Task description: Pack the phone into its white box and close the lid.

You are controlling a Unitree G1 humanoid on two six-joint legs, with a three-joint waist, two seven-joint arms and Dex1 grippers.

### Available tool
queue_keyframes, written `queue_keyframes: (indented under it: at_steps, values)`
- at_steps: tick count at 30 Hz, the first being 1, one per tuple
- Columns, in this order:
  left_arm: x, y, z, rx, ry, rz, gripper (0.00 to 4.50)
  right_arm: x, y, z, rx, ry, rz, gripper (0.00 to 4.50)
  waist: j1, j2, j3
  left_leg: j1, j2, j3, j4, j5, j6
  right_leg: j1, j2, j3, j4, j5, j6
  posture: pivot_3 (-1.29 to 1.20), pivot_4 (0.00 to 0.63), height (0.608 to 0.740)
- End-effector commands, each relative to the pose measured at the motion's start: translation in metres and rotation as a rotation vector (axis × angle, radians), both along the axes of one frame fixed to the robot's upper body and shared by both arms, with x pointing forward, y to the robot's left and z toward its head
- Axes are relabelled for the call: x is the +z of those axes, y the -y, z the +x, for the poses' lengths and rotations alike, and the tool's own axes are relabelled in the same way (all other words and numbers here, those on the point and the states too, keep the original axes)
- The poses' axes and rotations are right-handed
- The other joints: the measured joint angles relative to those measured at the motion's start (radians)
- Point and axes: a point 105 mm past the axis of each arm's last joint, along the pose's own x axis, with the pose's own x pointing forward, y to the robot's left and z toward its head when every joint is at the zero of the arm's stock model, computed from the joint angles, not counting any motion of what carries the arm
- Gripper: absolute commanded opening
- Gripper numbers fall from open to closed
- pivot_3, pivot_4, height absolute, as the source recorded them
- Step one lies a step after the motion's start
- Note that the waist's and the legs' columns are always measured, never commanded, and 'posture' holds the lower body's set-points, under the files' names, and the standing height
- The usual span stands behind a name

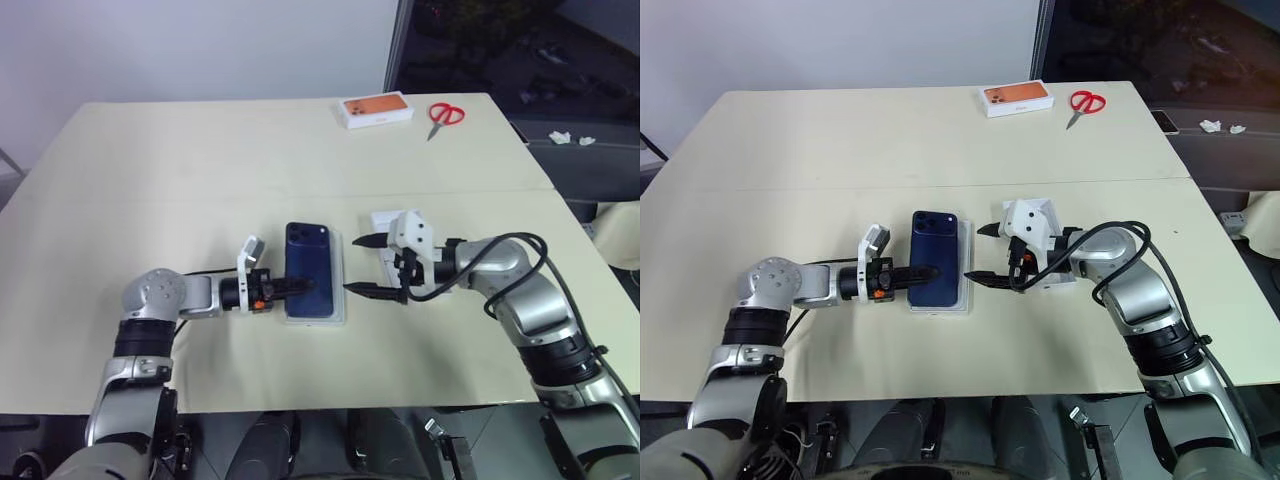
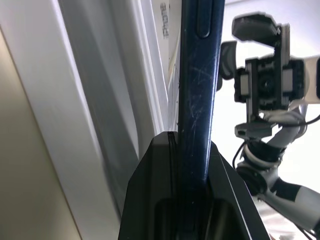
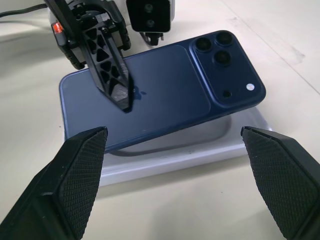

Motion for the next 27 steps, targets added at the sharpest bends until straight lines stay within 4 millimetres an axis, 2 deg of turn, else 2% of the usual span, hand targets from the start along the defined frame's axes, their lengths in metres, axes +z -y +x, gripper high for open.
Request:
queue_keyframes:
  at_steps: [1,3,7,12,15,18,23,27]
  values:
    - [0.004,-0.005,0.008,0.025,0.037,0.011,2.13,0.010,-0.001,0.000,0.003,0.059,0.005,4.50,0.000,0.000,0.000,0.000,0.000,0.000,0.000,0.000,0.000,0.000,0.000,0.000,0.000,0.000,0.000,0.00,0.150,0.740]
    - [0.004,-0.006,0.009,0.021,0.064,0.032,3.00,0.010,-0.002,0.001,0.000,0.063,0.007,4.50,-0.002,0.000,0.000,0.000,0.000,0.000,0.000,-0.001,0.002,0.000,0.000,0.000,0.000,0.000,0.000,0.00,0.150,0.740]
    - [0.003,-0.015,0.011,0.023,0.097,0.087,3.00,0.013,-0.005,0.005,-0.002,0.073,0.019,4.50,-0.005,0.000,0.000,0.001,0.001,0.000,0.000,-0.001,0.002,0.000,0.000,0.000,0.000,0.000,0.000,0.00,0.150,0.740]
    - [0.023,-0.028,0.007,0.000,0.151,0.072,3.00,0.014,-0.009,0.008,-0.002,0.083,0.029,4.50,-0.006,0.000,0.000,0.001,0.001,0.000,0.000,-0.001,0.002,0.000,0.001,0.000,0.001,0.000,0.000,0.00,0.150,0.740]
    - [0.028,-0.033,0.001,-0.012,0.181,0.089,3.00,0.014,-0.010,0.009,0.000,0.087,0.028,4.50,-0.004,0.000,0.000,0.000,0.001,0.000,0.000,-0.001,0.002,0.000,0.000,0.000,0.000,0.000,0.000,0.00,0.150,0.740]
    - [0.028,-0.035,0.006,0.034,0.196,0.092,3.00,0.015,-0.012,0.010,0.005,0.093,0.035,4.50,0.000,0.000,0.000,0.000,0.000,0.000,0.000,-0.001,0.002,0.000,0.000,0.000,0.000,0.000,0.000,0.00,0.150,0.740]
    - [0.027,-0.036,0.007,0.051,0.191,0.087,3.00,0.016,-0.016,0.011,0.013,0.104,0.037,4.50,-0.002,0.000,0.000,0.000,0.000,0.000,0.000,-0.001,0.002,0.000,0.000,0.000,0.000,0.000,0.000,0.00,0.150,0.740]
    - [0.028,-0.025,0.006,0.027,0.209,0.089,3.00,0.016,-0.017,0.013,0.012,0.109,0.039,4.50,-0.002,0.000,0.000,0.000,0.000,0.000,0.000,-0.001,0.002,0.000,0.000,0.000,0.000,0.000,0.000,0.00,0.150,0.740]
